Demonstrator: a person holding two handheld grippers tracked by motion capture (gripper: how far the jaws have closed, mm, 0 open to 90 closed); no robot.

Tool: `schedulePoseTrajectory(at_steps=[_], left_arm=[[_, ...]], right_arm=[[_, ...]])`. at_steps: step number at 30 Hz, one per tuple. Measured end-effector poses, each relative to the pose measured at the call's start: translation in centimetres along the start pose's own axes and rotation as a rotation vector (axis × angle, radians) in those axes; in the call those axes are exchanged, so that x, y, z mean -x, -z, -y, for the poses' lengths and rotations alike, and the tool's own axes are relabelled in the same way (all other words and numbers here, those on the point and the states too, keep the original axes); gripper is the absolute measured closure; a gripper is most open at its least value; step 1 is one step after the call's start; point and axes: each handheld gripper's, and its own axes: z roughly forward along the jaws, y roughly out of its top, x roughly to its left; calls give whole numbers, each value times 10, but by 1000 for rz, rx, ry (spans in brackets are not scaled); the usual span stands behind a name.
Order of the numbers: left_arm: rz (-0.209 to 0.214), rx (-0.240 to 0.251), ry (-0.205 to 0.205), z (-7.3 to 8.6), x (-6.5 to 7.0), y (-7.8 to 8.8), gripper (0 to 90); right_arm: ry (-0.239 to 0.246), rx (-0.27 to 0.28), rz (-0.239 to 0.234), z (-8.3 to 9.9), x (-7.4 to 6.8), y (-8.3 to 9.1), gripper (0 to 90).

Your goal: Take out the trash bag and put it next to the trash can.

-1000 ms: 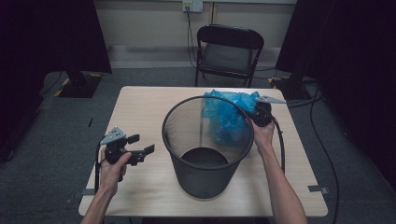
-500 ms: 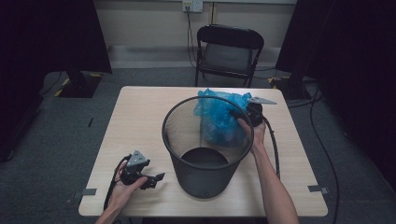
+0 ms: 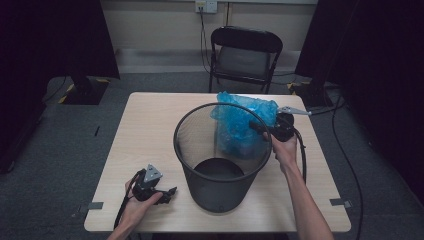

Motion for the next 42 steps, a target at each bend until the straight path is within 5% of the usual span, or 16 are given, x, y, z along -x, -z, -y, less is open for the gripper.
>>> schedulePoseTrajectory(at_steps=[3,20,32,42], left_arm=[[-1,-1,-1,0,0,0,141],[-9,-3,10,-1,1,-1,129],[-19,-5,21,-1,3,-1,121],[-40,-9,31,-2,6,-2,110]], right_arm=[[-34,14,-9,7,-1,17,198],[8,-56,9,71,-10,85,159],[52,-103,116,125,-20,111,167],[60,-241,205,158,-18,117,166]])
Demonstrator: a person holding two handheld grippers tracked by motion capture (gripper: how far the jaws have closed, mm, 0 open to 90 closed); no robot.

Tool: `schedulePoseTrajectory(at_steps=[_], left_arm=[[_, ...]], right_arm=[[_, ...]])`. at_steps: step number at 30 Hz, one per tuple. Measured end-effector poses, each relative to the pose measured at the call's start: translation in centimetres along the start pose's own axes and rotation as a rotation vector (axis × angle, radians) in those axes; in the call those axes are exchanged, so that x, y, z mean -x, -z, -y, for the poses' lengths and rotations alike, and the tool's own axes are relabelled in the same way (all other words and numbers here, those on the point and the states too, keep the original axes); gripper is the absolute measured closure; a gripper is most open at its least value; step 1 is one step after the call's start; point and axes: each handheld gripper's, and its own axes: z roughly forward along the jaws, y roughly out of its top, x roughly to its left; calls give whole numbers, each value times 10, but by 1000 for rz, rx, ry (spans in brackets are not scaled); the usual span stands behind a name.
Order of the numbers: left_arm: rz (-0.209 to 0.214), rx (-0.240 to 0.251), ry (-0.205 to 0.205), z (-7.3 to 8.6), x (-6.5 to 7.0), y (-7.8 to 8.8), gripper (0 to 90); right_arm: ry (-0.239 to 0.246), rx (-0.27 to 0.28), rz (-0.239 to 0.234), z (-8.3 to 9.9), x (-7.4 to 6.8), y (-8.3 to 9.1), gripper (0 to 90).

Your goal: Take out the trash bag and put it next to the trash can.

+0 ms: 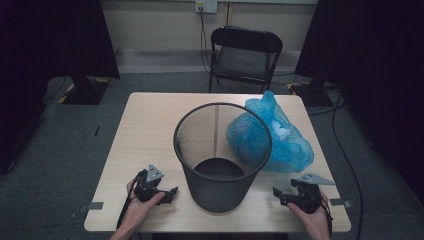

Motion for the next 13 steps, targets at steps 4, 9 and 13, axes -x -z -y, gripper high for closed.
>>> schedulePoseTrajectory(at_steps=[4,9,13], left_arm=[[-2,1,0,0,0,0,110],[-2,-1,5,0,0,0,102],[1,-3,3,-1,-1,-1,91]], right_arm=[[15,-38,70,5,3,-6,167],[40,-45,147,7,1,-14,146],[32,-40,149,8,2,-15,144]])
